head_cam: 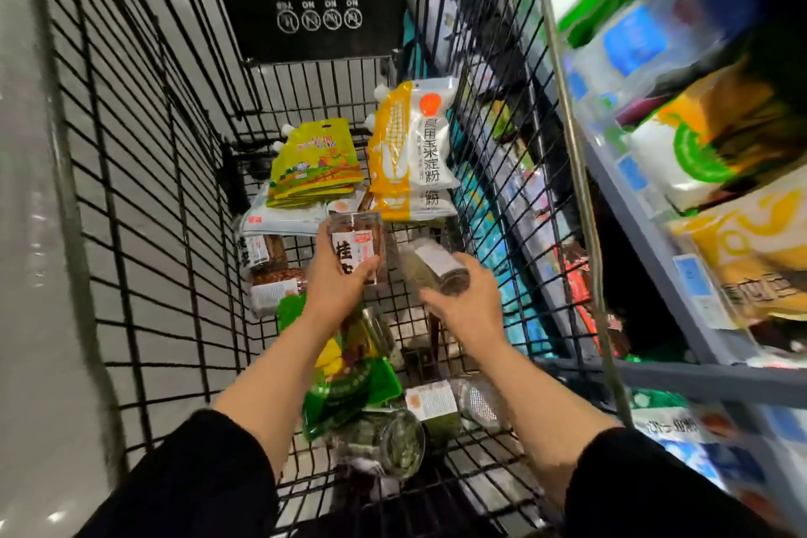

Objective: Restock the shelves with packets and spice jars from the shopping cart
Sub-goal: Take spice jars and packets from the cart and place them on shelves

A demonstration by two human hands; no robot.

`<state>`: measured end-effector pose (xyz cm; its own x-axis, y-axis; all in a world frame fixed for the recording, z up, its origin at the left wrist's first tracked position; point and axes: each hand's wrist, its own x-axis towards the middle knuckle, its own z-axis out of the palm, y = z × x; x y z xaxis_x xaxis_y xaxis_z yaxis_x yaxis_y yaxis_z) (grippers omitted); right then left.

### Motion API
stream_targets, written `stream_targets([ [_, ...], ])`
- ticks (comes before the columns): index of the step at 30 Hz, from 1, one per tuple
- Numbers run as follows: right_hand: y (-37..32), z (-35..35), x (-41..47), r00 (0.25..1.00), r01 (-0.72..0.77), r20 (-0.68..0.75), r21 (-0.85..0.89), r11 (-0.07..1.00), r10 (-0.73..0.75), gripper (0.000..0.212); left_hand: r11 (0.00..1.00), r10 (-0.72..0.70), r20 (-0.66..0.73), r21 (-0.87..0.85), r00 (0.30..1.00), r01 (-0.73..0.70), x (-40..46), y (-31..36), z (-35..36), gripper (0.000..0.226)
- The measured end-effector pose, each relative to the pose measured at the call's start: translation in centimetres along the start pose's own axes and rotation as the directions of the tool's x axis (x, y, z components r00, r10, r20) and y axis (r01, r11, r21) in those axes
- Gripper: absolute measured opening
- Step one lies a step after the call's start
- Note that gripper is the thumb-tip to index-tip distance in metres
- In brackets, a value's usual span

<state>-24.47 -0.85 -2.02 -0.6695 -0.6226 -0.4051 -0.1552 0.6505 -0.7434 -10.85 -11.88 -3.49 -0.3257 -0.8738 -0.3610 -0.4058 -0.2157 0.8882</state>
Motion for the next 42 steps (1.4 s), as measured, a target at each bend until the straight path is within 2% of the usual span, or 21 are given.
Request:
stream_targets([
  [4,-3.6,-1.8,-1.5,0.987,0.150,-0.090,0.280,0.948,-0.130,0.076,0.997,0.072,-0.036,-0.030,0.997,-0.073,-1.9,3.2,-1.9,0.080],
  [9,-8.2,-4.1,-5.3,0.922,0.387,-0.143,0.358,0.850,-0.359,0.074,0.960,0.154,0.018,-0.241,0.988,-0.145,-4.5,7.9,-3.9,0.075],
  [14,-11.7,-6.9,-8.4,0.876,0.482,-0.240,0.409,0.775,-0.419,0.067,0.932,0.251,0.075,-0.287,0.965,-0.220,-6.7,13.0,-5.0,0.090],
  [17,-13.6,-8.8,-9.8,0.833,0.548,-0.361,0.430,0.718,-0.420,0.050,0.913,0.314,0.113,-0.310,0.943,-0.267,-7.9,15.8,-4.8,0.081],
  [19,-14.5,-9.9,-10.4,0.795,0.588,-0.447,0.398,0.705,-0.411,0.042,0.897,0.347,0.145,-0.338,0.927,-0.283,-8.7,17.5,-4.5,0.090],
  [21,-15.0,-11.5,-10.9,0.762,0.612,-0.507,0.363,0.703,-0.402,0.045,0.882,0.381,0.197,-0.370,0.903,-0.292,-9.4,18.9,-4.1,0.080],
  [24,-15.1,-14.8,-11.8,0.773,0.604,-0.508,0.401,0.689,-0.381,0.060,0.874,0.410,0.277,-0.391,0.869,-0.288,-10.7,21.1,-3.5,0.080],
  [28,-13.8,-19.5,-13.0,0.812,0.568,-0.429,0.419,0.709,-0.397,0.069,0.832,0.534,0.317,-0.362,0.784,-0.420,-13.0,24.1,-2.5,0.072],
  [33,-12.3,-25.2,-16.3,0.807,0.551,-0.488,0.418,0.723,-0.333,0.085,0.755,0.655,0.358,-0.350,0.665,-0.554,-18.7,28.6,0.3,0.090],
  [36,-10.6,-29.7,-19.9,0.772,0.582,-0.558,0.430,0.690,-0.303,0.072,0.688,0.723,0.382,-0.328,0.575,-0.647,-23.0,30.8,3.4,0.108],
  [39,-8.1,-34.8,-24.9,0.702,0.648,-0.644,0.402,0.647,-0.303,0.046,0.638,0.765,0.407,-0.370,0.499,-0.676,-27.9,32.4,7.7,0.108],
  [42,-5.1,-40.0,-31.2,0.618,0.694,-0.726,0.323,0.644,-0.302,0.046,0.576,0.813,0.417,-0.477,0.406,-0.663,-33.8,34.4,12.0,0.108],
])
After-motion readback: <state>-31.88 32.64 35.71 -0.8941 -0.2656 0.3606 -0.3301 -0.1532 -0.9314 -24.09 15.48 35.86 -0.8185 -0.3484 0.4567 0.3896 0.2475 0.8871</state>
